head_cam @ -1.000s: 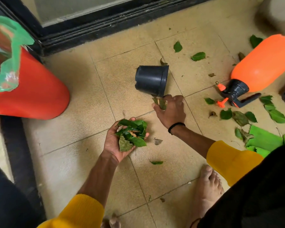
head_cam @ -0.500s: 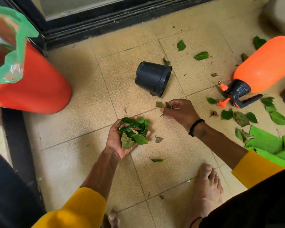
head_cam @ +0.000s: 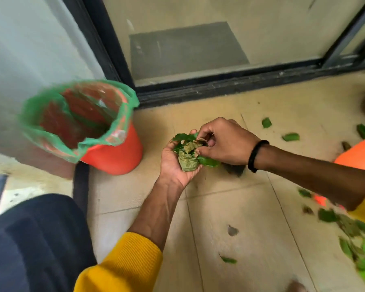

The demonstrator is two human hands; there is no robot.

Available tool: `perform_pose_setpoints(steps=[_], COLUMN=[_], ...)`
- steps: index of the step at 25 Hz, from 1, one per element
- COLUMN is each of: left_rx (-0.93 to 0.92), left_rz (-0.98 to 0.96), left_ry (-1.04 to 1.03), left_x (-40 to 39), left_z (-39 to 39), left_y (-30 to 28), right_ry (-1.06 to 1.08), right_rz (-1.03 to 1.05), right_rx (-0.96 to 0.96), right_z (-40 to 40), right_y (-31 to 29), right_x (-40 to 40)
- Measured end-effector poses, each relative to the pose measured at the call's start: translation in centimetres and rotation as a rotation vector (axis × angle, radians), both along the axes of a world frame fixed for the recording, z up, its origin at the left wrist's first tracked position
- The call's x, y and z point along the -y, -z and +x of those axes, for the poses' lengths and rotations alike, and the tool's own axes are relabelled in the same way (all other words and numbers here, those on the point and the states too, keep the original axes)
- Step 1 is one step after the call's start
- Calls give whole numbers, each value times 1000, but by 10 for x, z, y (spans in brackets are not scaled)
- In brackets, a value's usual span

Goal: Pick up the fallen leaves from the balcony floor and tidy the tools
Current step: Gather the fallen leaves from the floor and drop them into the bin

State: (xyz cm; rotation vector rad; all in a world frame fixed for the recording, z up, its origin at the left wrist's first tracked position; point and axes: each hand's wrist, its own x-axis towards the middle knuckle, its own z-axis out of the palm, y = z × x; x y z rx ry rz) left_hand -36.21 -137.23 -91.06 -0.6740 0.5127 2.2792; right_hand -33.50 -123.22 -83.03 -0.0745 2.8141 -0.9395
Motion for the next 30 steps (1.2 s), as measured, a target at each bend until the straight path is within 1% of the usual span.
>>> perform_pose_setpoints(steps=[2,6,9,11,13,15,17,19,22,24,27,28,29,30], left_rx=[-36,-180,-255,-246,-212,-209,-184,-148,-188,-306,-629,-747,-850,-942], left_rz=[2,11,-15,-53,-144,-291,-466,-632,-1032,-1306,-1631,-1709,-1775,-1839], left_ry=[-58,-203,-282,-335,-382,-397,-359,-219,81,243,341,359,388,422], left_x=[18,59,84,97,115,135,152,168,186,192,187,183,177,170], left_z=[-21,-49,-65,-78,-98,-116,-128,-129,-127,-127,-128,-127,-125,-124], left_y=[-27,-79,-113,-134,-152,-163,-165,-166,-165,-162,-147,-141,-138,-136], right_ry=[-14,-102,-172,-202,-208,-204,-199,-190,-119,-20,243,344,435,487], right_rz=[0,93,116,131,111,7,-59,-50,-103,-220,-403,-435,-423,-361], right_rx=[-36,-146,-156,-144,-122,-83,-38,14,57,-4,-141,-168,-177,-163], right_z=[-27,-66,-89,-106,-126,-146,-161,-170,-176,-179,-189,-192,-193,-192], right_y=[-19,-53,-87,-109,-125,-128,-119,-101,-76,-64,-41,-27,-10,12], right_x=[20,68,102,120,140,162,183,198,198,182,140,124,108,94])
